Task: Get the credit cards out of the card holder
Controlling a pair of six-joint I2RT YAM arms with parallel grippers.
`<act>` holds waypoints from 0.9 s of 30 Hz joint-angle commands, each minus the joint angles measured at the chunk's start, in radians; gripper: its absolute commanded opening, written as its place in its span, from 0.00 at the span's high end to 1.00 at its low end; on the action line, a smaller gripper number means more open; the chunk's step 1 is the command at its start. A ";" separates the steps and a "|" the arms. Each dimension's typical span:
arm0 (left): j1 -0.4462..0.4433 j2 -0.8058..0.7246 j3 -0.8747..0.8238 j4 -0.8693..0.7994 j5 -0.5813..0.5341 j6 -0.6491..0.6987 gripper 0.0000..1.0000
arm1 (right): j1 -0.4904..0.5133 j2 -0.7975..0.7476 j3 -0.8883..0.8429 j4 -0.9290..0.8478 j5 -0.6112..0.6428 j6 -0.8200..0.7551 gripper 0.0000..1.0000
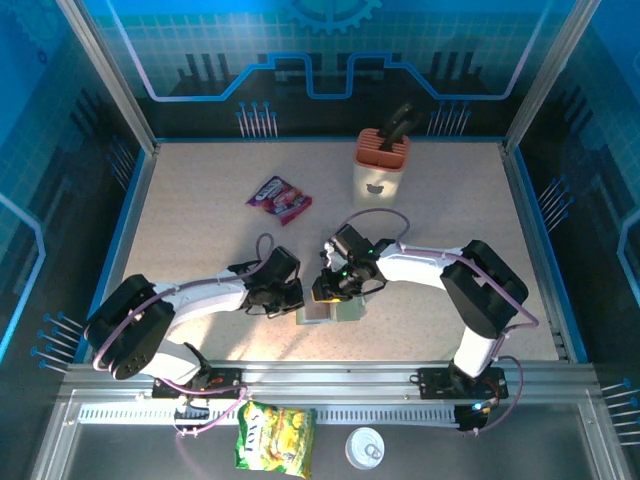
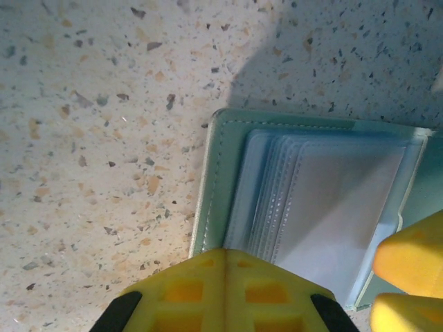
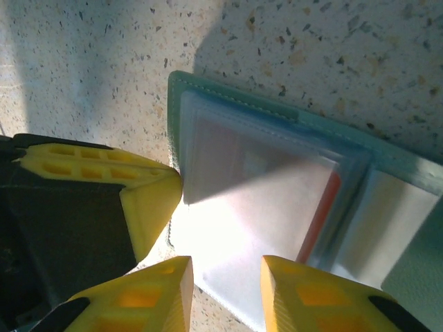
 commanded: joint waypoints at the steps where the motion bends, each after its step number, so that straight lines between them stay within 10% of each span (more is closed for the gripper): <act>1: -0.007 0.006 0.018 -0.040 -0.032 0.022 1.00 | 0.015 0.016 0.008 0.039 -0.039 0.027 0.69; 27: -0.017 -0.028 -0.009 -0.036 -0.042 0.013 1.00 | 0.016 0.036 -0.024 0.013 -0.023 0.038 0.68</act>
